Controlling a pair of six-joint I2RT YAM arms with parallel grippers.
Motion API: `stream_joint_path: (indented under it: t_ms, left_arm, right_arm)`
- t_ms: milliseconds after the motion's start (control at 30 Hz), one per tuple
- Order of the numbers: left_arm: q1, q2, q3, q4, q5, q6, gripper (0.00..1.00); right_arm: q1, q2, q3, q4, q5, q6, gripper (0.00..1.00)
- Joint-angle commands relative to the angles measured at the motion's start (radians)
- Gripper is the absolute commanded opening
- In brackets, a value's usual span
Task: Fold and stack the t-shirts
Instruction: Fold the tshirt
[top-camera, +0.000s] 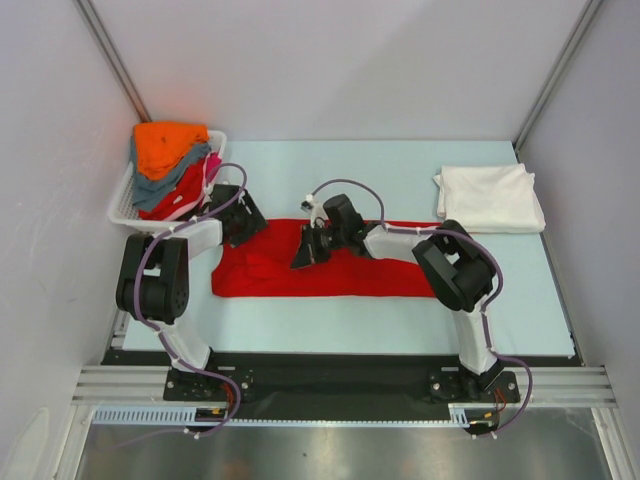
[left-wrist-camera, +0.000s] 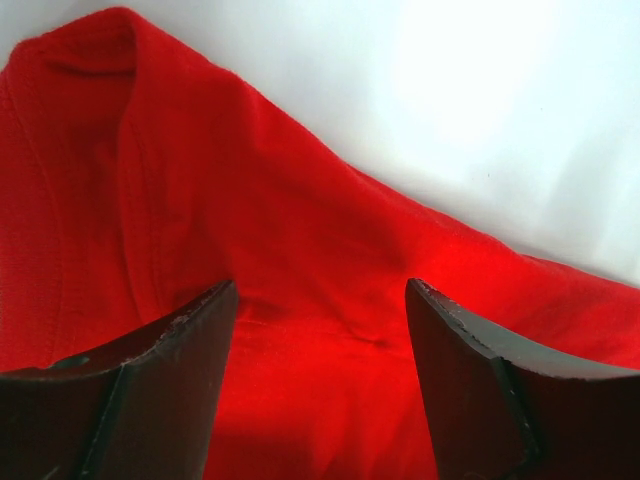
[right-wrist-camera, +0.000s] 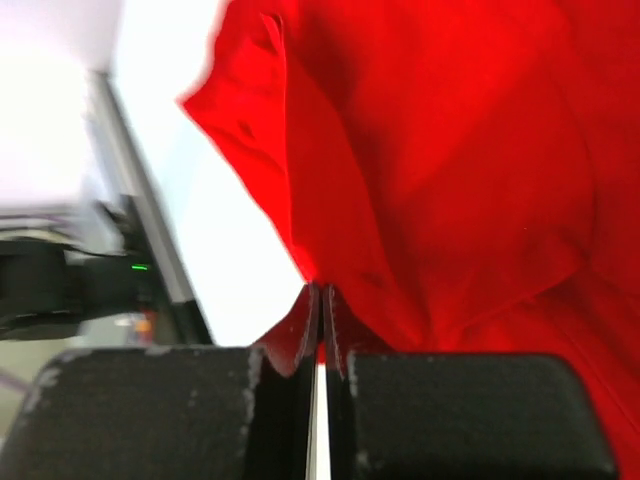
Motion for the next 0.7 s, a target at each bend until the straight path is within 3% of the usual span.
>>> stream_joint_path:
  t_ms: [0, 200, 333, 433, 600, 667]
  left_arm:
    - [0.005, -0.002, 0.036, -0.005, -0.008, 0.007, 0.74]
    - [0.006, 0.0, 0.039, -0.008, -0.007, 0.012, 0.74]
    - [0.006, -0.006, 0.037, -0.01, -0.007, 0.016, 0.74]
    - [0.006, -0.009, 0.036, -0.012, -0.005, 0.024, 0.74]
    - [0.006, -0.02, 0.034, -0.012, 0.001, 0.032, 0.74]
    - [0.006, -0.023, 0.034, -0.01, 0.004, 0.035, 0.74]
  right_arm:
    - [-0.027, -0.005, -0.02, 0.123, -0.244, 0.15, 0.02]
    - [-0.093, 0.05, -0.085, 0.337, -0.391, 0.366, 0.05]
    - [-0.131, 0.084, -0.114, 0.505, -0.425, 0.497, 0.38]
    - [-0.151, 0.106, -0.117, 0.548, -0.431, 0.514, 0.5]
    - [-0.157, 0.12, -0.109, 0.562, -0.439, 0.483, 0.56]
    - [-0.154, 0.1, -0.111, 0.517, -0.415, 0.396, 0.56]
